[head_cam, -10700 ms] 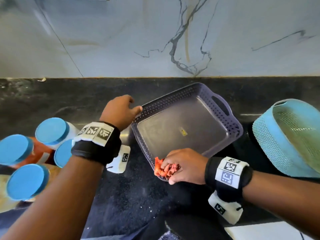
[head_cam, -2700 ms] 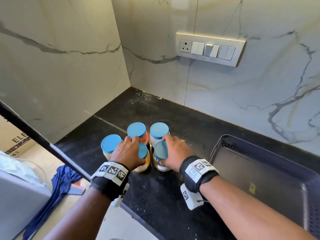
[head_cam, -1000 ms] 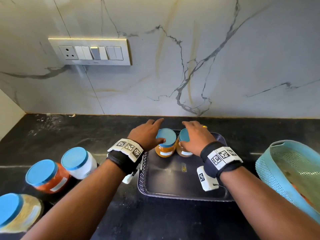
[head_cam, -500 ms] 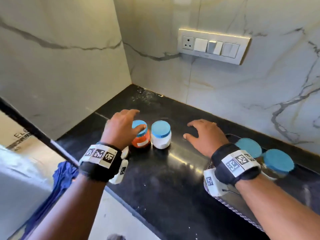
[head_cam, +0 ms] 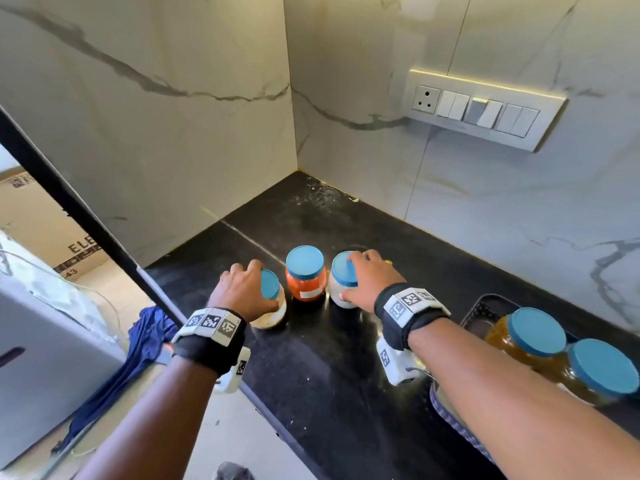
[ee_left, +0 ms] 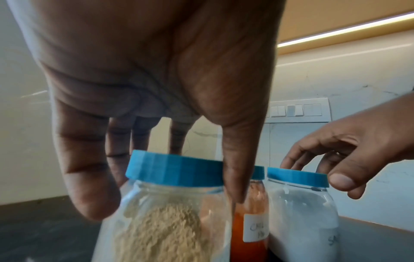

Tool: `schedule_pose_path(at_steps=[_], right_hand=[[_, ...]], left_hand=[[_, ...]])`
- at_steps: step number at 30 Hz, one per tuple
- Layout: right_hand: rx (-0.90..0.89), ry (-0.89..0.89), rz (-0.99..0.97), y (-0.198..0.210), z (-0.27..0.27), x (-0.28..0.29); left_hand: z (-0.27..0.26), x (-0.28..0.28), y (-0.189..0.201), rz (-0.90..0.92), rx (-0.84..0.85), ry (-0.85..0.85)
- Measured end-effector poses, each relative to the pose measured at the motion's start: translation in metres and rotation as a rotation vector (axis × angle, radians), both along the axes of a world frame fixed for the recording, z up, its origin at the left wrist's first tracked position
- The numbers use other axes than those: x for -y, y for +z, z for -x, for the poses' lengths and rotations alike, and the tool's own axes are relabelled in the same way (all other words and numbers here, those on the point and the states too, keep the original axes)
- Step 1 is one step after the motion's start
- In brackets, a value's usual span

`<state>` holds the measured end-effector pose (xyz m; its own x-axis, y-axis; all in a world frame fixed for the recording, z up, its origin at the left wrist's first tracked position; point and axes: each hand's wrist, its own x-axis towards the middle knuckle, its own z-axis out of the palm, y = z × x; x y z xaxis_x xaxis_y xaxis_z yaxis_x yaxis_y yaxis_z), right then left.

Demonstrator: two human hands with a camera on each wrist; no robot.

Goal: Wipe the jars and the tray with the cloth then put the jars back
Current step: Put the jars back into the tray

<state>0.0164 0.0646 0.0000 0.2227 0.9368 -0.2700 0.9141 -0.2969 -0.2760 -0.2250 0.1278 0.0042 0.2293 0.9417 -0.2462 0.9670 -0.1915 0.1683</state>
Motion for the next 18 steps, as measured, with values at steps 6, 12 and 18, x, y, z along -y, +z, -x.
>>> schedule_pose_path(at_steps=[6, 12, 18], right_hand=[[-0.044, -0.031, -0.084, -0.006, 0.006, -0.010], [-0.064, -0.046, -0.132, -0.004, 0.000, -0.011], [-0.145, -0.068, -0.184, 0.024, -0.020, 0.035]], left_hand=[[0.001, 0.014, 0.004, -0.008, -0.017, -0.020], [-0.012, 0.035, 0.034, -0.025, 0.055, -0.144], [-0.044, 0.050, 0.087, -0.149, 0.201, -0.284]])
